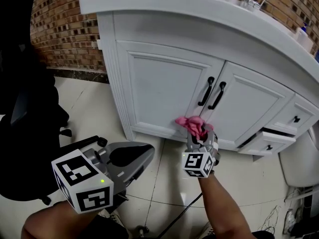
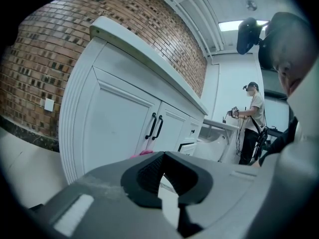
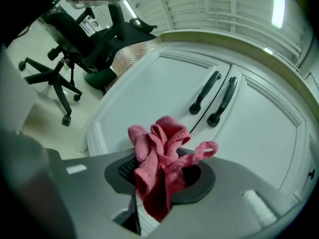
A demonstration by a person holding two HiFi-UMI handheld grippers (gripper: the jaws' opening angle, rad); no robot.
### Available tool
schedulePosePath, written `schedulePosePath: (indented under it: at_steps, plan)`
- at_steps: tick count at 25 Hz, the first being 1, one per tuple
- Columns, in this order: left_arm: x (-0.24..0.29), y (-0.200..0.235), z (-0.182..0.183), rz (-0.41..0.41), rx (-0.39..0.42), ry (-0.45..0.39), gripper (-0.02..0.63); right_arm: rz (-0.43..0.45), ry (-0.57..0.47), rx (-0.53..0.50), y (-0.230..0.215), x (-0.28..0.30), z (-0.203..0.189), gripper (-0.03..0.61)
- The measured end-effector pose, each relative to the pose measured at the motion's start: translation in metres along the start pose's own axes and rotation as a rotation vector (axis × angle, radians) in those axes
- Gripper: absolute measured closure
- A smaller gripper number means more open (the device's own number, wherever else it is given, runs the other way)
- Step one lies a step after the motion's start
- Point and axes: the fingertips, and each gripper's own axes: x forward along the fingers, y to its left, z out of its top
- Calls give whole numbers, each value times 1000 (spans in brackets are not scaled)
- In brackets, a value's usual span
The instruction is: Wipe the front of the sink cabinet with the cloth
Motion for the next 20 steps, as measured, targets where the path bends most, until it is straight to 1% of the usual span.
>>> schedulePosePath:
  at_steps: [4,8,17,20]
  plan:
    - [-1,2,1,-1,0,0,609,49,55,6,21,4,-26,439]
    - [-2,3,1,-3,5,2,609,77,91,7,35,6,-44,439]
    - [-8,11,0,5,-1,1,609,96,129,-4,54,10,-66,440]
    - [-10,11,3,4,0,-5,609,117,154,-14,61,10,-75,440]
